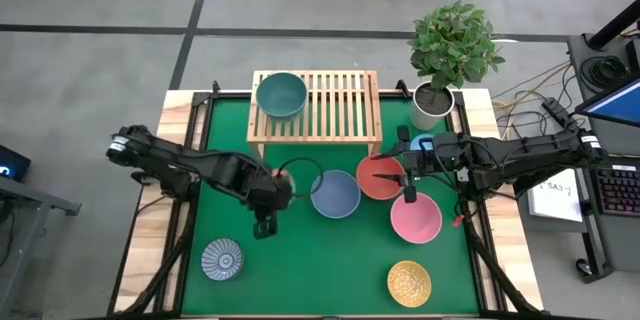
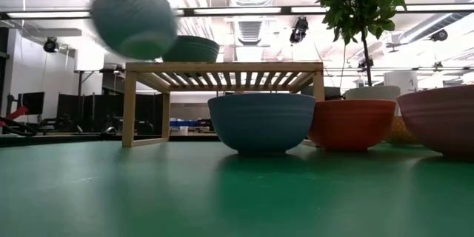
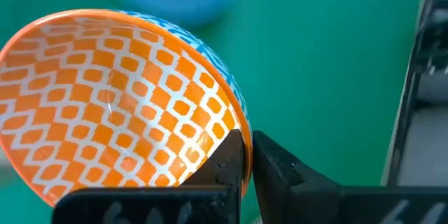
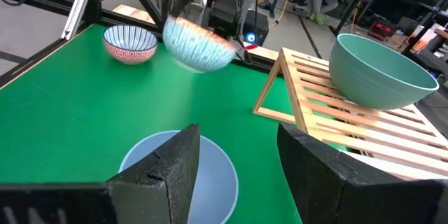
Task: Place and stack bowls onto a shelf
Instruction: Put the small orange bowl on the shelf
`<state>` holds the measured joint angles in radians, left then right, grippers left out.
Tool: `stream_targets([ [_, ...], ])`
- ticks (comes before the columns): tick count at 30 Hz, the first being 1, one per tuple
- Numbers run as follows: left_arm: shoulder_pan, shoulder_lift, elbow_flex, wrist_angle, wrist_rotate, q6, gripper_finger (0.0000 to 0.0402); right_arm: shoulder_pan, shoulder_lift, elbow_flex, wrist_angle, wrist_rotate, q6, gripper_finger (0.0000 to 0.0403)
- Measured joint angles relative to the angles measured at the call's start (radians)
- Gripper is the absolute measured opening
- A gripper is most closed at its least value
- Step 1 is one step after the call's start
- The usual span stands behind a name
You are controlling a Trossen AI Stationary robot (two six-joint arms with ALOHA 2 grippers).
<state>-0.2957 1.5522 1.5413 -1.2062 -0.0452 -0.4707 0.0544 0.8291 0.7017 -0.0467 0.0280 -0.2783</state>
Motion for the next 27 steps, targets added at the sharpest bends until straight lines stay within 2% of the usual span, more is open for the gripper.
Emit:
stream_targets([
  [8,0.018,0.128,0.358,0.029,-0.125,0.431,0.0002,0.0,0.0,0.0,0.0,-0.002,0.0,0.0182],
  [12,0.064,0.221,0.515,0.016,-0.13,0.628,0.0002,0.0,-0.002,0.0,-0.005,-0.002,0.005,0.0182],
  [18,0.17,0.371,0.715,-0.113,-0.131,0.826,0.0002,0.0,-0.032,0.0,-0.047,-0.003,0.004,0.0182],
  [22,0.255,0.458,0.814,-0.205,-0.131,0.901,0.0002,0.001,-0.081,0.0,-0.101,-0.004,0.02,0.0182],
  [27,0.363,0.487,0.784,-0.188,-0.145,0.968,0.0003,0.017,-0.132,-0.002,-0.139,-0.003,0.034,0.0182],
])
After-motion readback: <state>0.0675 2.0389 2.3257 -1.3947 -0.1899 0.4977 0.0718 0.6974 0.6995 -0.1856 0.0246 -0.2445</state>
